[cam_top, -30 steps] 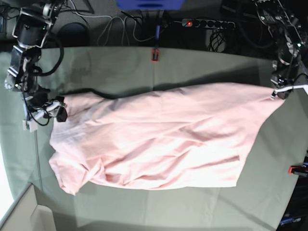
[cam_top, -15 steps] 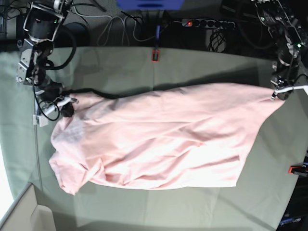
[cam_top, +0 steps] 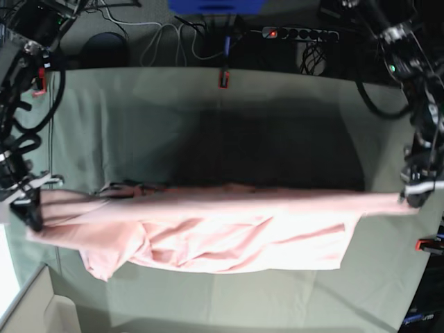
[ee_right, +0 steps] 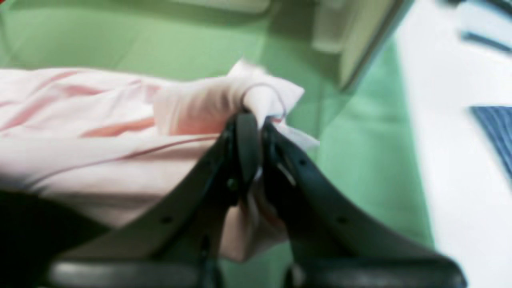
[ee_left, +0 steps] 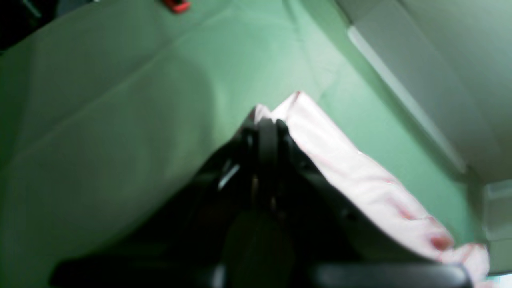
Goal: Layout the t-shirt on the table in an organized manner, then fold the t-shirt properly
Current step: 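Lift the shirt with both grippers and swing it out flat over the table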
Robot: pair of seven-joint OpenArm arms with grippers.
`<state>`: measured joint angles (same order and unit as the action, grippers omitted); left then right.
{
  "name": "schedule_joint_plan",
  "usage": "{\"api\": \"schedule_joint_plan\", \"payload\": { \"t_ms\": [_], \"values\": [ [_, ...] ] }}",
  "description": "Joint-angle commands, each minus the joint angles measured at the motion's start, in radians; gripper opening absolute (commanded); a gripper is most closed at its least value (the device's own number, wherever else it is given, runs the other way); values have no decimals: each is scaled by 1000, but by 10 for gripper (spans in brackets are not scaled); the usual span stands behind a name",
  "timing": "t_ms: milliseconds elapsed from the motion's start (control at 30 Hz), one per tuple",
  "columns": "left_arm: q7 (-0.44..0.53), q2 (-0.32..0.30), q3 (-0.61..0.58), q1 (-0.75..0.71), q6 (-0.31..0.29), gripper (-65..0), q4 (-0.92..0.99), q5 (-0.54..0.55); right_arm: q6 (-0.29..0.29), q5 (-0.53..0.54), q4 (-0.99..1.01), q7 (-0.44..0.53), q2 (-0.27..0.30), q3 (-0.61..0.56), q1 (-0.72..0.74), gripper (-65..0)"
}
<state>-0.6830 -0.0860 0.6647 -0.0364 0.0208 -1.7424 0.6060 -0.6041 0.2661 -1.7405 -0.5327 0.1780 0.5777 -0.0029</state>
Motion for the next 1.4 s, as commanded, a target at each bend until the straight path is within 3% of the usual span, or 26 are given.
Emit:
{"api": "schedule_joint_plan", "payload": {
  "t_ms": [0,233,467,767,967,1200,1367],
  "values": [
    [-4,-13,-6,59,-8,-649,-15,4,5,15,-31,35,15,14,44,-650],
    [-149,-14,-18,346,-8,-649,20,2,5,12,-5,32,88,-17,223,-650],
    [-154,-31,-141,616,-8,-649,221,-93,8,9,158,18,140,-83,501,-650],
    [-16,-33,-285,990,-8,-649,594,-126,5,-74,586,13,213,-166,961,-650],
    [87,-33,-333,1237,-8,-649,850,-160,5,-74,842,131,243,-272,1213,-650],
    [93,-53,-357,1315,-8,-649,872,-157,5,-69,848,133,249,-287,1288,-650],
    [42,-90,-349,1214,-8,-649,806,-150,3,-67,805,130,262,-252,1159,-650]
  ]
}}
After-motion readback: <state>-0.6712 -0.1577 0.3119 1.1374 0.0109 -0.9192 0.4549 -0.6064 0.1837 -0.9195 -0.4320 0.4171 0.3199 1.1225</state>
